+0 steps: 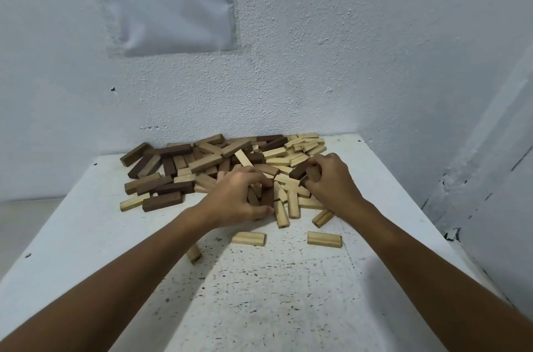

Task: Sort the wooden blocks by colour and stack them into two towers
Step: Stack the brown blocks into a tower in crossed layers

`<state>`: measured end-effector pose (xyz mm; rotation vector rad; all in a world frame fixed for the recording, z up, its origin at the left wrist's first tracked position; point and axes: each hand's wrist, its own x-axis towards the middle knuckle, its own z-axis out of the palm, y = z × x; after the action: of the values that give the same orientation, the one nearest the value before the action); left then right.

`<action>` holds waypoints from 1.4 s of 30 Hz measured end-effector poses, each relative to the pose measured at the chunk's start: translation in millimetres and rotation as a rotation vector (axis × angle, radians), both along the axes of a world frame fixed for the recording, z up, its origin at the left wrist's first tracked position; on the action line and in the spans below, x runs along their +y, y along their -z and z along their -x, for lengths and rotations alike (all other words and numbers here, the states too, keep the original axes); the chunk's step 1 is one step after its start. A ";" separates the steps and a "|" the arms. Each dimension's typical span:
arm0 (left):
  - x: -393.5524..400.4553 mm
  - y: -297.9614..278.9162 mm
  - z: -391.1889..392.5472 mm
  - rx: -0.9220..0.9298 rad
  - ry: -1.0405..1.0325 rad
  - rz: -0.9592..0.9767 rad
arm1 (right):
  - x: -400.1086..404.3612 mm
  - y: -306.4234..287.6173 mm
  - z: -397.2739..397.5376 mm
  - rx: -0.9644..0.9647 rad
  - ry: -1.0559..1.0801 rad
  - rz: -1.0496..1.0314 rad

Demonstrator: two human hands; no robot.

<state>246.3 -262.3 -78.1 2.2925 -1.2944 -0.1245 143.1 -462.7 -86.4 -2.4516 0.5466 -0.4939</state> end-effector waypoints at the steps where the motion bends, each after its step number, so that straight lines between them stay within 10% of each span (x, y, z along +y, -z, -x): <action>1: 1.7 0.8 0.8 0.002 0.003 0.010 | -0.2 1.7 -0.6 -0.007 0.028 0.009; 21: 28.4 10.1 11.8 0.010 0.000 0.059 | -16.0 -25.0 -3.9 0.232 -0.136 -0.076; 33: 75.3 1.9 47.4 -0.020 0.022 0.100 | 15.3 -38.9 27.0 -0.004 -0.234 0.037; 42: 130.0 4.8 82.5 0.001 0.030 -0.049 | 111.1 -43.4 68.9 0.359 -0.654 -0.033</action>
<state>163.8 -132.3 -82.9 2.3146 -1.3393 -0.1688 74.3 -351.7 -43.0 -2.5084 -0.1302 0.2220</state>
